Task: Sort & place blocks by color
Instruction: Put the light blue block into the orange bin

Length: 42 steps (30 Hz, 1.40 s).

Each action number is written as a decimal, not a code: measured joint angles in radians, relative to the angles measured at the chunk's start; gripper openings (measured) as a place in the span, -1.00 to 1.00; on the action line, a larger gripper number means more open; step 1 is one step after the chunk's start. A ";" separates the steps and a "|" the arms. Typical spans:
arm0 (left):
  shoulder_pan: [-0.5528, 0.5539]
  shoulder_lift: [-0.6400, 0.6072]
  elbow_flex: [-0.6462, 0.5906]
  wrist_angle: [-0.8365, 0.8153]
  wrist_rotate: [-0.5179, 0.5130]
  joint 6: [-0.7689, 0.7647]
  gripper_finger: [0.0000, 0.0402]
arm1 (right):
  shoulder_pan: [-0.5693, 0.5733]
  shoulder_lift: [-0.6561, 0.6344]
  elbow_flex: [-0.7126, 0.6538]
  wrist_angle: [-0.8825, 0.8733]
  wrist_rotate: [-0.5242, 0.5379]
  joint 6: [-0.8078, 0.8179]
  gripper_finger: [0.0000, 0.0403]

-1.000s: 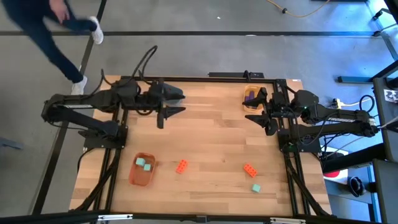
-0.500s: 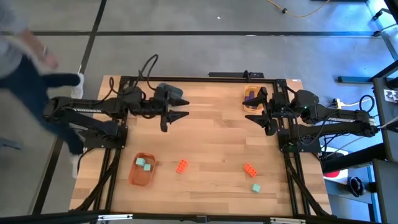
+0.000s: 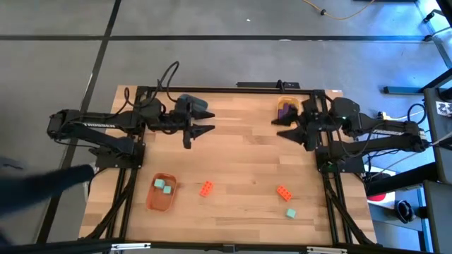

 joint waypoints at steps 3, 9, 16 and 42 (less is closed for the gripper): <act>0.000 0.000 0.000 0.000 -0.007 0.005 0.10 | 0.047 0.088 0.141 -0.283 -0.045 -0.009 0.39; 0.000 0.000 0.000 -0.001 -0.023 0.024 0.10 | 0.196 0.266 0.359 -0.851 -0.076 0.047 0.39; 0.000 0.000 0.000 -0.002 -0.032 0.019 0.10 | 0.464 0.366 0.356 -1.086 -0.154 0.405 0.39; 0.000 0.000 0.000 -0.001 -0.052 0.019 0.10 | 0.861 0.758 0.325 -0.944 0.051 1.622 0.39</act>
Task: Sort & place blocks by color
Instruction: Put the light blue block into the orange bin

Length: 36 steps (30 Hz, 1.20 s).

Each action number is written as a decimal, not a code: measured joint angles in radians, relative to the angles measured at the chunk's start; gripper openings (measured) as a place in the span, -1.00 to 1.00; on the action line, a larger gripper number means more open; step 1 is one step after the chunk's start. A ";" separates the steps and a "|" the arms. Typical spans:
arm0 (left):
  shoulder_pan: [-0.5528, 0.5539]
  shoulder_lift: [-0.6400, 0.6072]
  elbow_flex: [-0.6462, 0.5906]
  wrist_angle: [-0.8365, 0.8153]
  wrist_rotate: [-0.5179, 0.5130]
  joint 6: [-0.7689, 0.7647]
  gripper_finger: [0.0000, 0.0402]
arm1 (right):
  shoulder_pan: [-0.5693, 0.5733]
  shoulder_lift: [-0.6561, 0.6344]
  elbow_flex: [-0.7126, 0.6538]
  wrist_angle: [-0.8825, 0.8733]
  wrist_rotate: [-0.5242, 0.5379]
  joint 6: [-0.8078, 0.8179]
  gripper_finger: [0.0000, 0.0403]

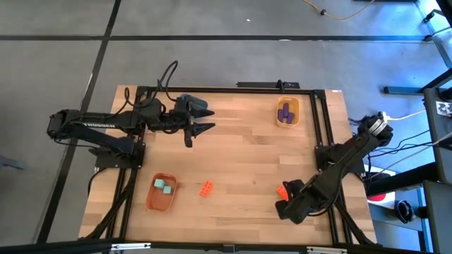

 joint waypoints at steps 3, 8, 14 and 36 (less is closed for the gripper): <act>0.000 0.000 0.000 0.000 0.000 0.000 0.10 | 0.014 0.044 -0.001 0.002 0.031 0.066 0.39; 0.000 0.000 0.000 0.000 0.000 0.000 0.10 | 0.028 0.101 -0.001 0.004 0.033 0.124 0.39; 0.000 0.000 0.000 0.000 0.000 0.000 0.10 | 0.033 0.155 -0.001 0.010 0.045 0.157 0.39; 0.000 0.000 0.000 0.006 -0.007 0.000 0.10 | 0.030 0.255 -0.001 0.061 0.059 0.168 0.39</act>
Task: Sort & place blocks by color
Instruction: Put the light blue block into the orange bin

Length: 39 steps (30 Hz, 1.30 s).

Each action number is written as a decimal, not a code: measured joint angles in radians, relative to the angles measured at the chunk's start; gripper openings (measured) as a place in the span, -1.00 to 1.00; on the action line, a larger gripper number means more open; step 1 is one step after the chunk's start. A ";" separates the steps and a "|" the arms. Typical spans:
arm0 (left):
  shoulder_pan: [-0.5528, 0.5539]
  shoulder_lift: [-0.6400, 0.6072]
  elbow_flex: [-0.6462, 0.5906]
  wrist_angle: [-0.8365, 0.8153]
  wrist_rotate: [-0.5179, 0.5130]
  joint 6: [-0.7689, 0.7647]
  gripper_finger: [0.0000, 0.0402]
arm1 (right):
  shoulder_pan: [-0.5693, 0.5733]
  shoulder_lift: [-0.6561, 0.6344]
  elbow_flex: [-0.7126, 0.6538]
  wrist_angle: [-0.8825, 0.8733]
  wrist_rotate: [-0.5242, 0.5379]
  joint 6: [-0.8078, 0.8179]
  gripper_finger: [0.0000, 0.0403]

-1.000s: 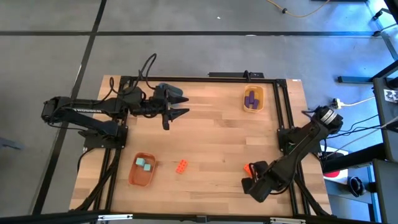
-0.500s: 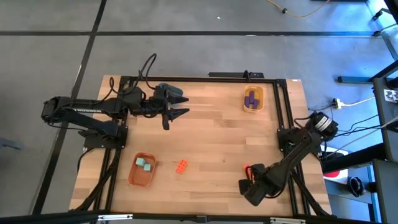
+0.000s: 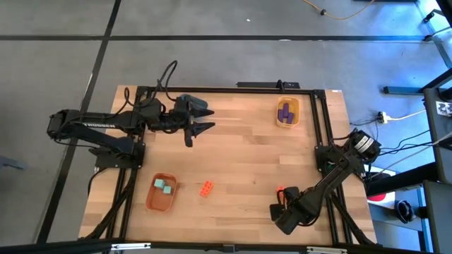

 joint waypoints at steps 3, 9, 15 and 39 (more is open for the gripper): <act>0.000 0.000 0.000 0.005 0.000 0.000 0.10 | 0.000 0.000 0.000 0.000 0.001 0.000 0.39; 0.000 0.000 0.000 0.005 0.000 0.000 0.10 | -0.001 0.000 0.000 -0.001 0.001 0.000 0.35; 0.000 0.000 0.000 0.005 0.000 0.000 0.10 | -0.005 0.000 0.000 -0.001 0.001 0.000 0.14; 0.000 0.000 0.000 0.006 0.000 0.000 0.10 | -0.013 0.002 -0.063 0.091 0.000 -0.035 -0.19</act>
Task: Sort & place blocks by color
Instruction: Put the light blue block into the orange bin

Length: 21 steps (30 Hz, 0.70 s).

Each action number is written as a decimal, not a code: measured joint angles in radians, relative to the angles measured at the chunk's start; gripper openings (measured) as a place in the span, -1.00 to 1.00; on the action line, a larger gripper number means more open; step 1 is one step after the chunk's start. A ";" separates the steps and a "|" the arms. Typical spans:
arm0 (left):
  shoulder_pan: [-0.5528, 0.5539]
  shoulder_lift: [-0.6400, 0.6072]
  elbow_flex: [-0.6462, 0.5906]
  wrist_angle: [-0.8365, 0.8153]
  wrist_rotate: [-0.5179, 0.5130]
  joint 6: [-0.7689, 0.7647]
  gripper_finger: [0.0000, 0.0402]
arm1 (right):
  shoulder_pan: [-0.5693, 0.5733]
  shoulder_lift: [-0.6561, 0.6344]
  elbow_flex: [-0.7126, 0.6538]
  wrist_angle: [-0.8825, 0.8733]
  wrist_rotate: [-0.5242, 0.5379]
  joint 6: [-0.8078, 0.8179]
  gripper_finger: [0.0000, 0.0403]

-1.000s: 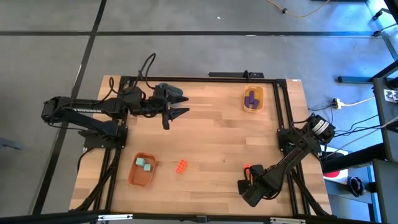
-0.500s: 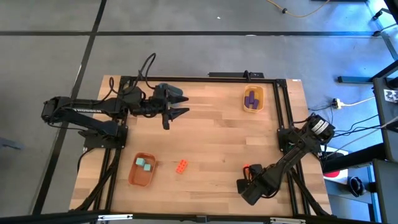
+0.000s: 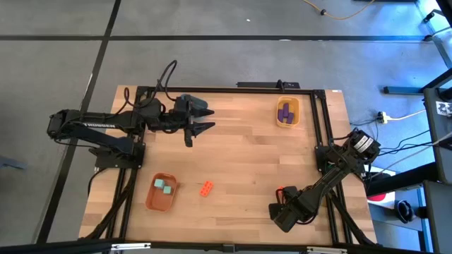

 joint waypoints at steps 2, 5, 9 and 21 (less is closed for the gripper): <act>0.000 0.000 0.000 0.000 0.000 0.000 0.10 | 0.000 0.000 0.000 -0.001 0.000 -0.003 -0.29; 0.000 0.000 0.000 0.000 0.000 0.000 0.10 | 0.000 -0.001 0.000 -0.001 0.000 -0.046 -0.32; 0.000 0.000 0.000 0.000 0.000 0.000 0.10 | 0.000 -0.023 0.000 -0.003 0.000 -0.183 -0.32; 0.000 0.000 0.000 0.006 0.000 0.000 0.10 | -0.046 -0.367 0.000 -0.095 0.081 -0.815 -0.32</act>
